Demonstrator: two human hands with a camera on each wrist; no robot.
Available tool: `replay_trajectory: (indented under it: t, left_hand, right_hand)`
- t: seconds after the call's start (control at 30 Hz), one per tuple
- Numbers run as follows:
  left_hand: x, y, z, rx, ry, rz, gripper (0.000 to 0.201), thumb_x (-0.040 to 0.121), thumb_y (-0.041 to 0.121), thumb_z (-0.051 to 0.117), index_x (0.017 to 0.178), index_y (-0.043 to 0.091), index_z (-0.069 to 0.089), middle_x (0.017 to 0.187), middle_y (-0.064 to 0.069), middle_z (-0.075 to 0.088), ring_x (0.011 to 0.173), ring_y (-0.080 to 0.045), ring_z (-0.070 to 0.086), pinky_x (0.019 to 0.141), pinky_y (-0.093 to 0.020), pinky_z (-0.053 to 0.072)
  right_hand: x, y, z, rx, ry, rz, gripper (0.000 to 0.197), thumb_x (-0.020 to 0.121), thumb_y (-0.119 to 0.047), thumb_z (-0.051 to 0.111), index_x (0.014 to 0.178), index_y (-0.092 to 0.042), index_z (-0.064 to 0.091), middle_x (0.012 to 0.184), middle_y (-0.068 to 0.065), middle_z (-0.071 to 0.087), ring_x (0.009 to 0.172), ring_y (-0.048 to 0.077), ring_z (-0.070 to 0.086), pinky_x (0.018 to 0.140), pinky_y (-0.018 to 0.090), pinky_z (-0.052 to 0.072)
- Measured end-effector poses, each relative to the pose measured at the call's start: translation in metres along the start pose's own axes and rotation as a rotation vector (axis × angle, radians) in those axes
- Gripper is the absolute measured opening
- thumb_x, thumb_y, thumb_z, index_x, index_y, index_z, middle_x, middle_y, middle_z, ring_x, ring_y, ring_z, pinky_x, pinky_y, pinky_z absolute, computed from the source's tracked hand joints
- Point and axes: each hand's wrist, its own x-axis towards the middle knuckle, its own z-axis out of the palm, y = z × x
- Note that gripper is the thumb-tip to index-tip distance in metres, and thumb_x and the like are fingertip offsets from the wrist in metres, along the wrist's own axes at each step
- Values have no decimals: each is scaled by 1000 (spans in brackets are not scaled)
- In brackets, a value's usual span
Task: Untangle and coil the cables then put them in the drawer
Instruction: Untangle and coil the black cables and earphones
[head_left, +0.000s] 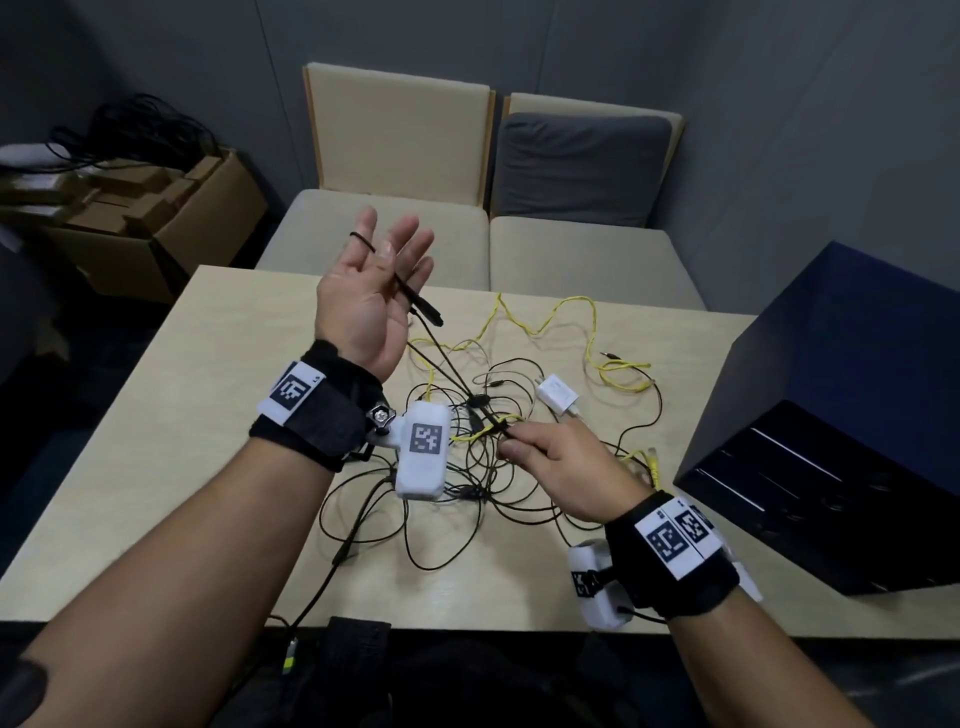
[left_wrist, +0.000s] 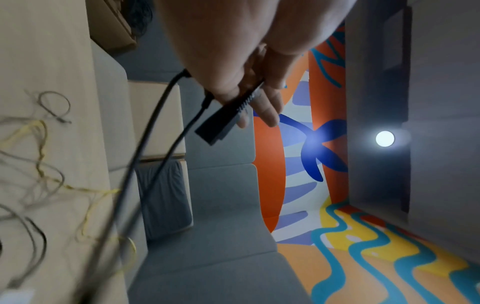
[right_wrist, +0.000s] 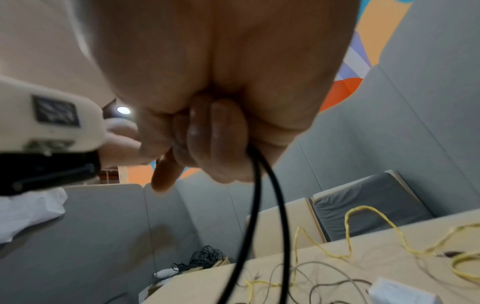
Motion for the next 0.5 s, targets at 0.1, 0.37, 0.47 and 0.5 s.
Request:
replay_trajectory:
  t: [0.1, 0.37, 0.47, 0.5]
  left_hand:
    - [-1, -6, -5, 331, -39, 87, 50, 100, -2, 35, 147, 10, 26, 107, -5, 66, 97, -15, 68, 94, -30, 50]
    - [-29, -33, -11, 1103, -457, -141, 36, 98, -3, 39, 133, 1, 50, 82, -7, 61, 52, 0, 55, 50, -10, 41]
    - [-39, -35, 1, 1129, -549, -238, 28, 102, 3, 35, 117, -3, 57, 73, -2, 53, 42, 2, 47, 43, -7, 35]
    - [-40, -34, 2, 1149, -591, -247, 28, 103, 9, 35, 112, 1, 60, 69, -2, 53, 42, 1, 45, 43, -8, 34]
  right_hand:
    - [-9, -7, -13, 31, 23, -41, 23, 95, -30, 56, 79, -14, 59, 60, 0, 49, 60, 12, 43, 61, 32, 39]
    - [-11, -16, -82, 6, 399, -155, 13, 87, -23, 63, 84, -14, 72, 69, -8, 66, 65, 6, 58, 62, 19, 43]
    - [-5, -17, -97, -35, 456, -179, 9, 87, -18, 66, 83, -13, 72, 66, -10, 63, 64, 8, 57, 60, 16, 40]
    - [-3, -18, -102, -50, 469, -181, 8, 87, -18, 66, 82, -13, 71, 66, -6, 64, 65, 11, 57, 60, 18, 41]
